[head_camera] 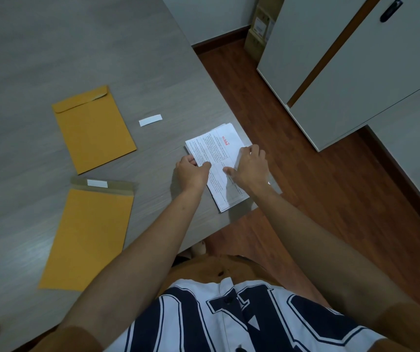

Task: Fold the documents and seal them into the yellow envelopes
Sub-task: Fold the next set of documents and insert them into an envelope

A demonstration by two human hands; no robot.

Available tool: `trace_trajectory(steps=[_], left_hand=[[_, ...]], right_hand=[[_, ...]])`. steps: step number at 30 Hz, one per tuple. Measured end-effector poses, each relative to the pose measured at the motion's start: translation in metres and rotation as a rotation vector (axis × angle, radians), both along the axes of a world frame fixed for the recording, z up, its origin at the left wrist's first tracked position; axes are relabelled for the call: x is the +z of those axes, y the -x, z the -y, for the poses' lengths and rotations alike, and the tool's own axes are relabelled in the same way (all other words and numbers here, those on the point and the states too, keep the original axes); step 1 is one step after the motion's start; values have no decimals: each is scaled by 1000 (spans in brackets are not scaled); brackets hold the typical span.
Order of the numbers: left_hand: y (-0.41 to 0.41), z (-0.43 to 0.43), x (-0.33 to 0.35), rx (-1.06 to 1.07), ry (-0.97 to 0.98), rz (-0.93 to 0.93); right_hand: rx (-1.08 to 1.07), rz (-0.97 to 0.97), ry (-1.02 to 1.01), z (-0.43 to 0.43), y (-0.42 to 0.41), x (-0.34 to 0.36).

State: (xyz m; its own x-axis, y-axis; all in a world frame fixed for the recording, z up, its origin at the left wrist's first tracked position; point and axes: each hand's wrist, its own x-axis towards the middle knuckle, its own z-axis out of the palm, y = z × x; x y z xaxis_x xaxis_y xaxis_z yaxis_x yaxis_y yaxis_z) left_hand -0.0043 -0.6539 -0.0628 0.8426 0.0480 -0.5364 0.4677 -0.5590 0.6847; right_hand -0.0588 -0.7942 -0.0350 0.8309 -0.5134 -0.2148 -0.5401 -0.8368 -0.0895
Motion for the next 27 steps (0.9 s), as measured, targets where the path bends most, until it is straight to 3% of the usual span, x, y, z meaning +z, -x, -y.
trace_trajectory(steps=[7, 11, 17, 23, 27], left_hand=[[-10, 3, 10, 162, 219, -156], [-13, 6, 17, 198, 238, -167], [-10, 9, 24, 54, 30, 0], [-1, 18, 36, -75, 100, 58], [-2, 23, 40, -195, 38, 60]], right_hand=[[4, -6, 11, 1, -1, -1], [2, -11, 5, 1, -1, 0], [-2, -10, 5, 0, -1, 0], [-12, 9, -18, 1, -1, -3], [-2, 40, -45, 2, 3, -2]])
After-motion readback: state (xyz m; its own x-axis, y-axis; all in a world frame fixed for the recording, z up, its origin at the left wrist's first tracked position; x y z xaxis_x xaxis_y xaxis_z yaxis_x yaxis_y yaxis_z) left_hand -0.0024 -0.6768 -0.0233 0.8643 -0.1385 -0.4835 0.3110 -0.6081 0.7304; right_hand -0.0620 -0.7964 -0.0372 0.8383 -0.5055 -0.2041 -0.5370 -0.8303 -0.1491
